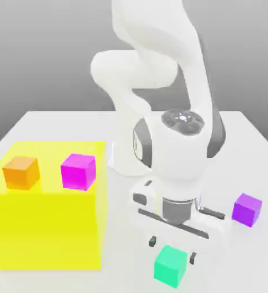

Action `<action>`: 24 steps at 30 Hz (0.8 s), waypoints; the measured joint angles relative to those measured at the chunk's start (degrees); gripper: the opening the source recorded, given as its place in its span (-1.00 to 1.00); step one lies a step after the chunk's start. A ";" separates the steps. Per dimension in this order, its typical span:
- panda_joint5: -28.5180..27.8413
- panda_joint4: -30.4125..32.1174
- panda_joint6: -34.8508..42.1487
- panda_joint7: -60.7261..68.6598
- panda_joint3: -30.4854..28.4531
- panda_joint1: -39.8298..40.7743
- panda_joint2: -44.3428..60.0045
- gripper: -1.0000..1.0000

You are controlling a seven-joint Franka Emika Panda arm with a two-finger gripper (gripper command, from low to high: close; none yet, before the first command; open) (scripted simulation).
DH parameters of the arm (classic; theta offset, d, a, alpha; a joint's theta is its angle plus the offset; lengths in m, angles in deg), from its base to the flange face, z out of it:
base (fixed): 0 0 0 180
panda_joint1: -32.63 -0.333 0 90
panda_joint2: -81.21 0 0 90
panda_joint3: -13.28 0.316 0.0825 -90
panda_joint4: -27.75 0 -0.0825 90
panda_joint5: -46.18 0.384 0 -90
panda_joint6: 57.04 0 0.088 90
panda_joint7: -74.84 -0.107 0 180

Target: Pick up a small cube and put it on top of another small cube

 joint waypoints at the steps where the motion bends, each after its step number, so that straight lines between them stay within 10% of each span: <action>1: 0.00 0.00 0.00 0.00 0.00 0.00 0.00 -1.00; 13: 4.82 1.30 7.67 5.20 4.16 2.47 -9.35 -1.00; 24: 7.37 -10.07 33.88 11.56 -1.83 15.14 -25.42 -1.00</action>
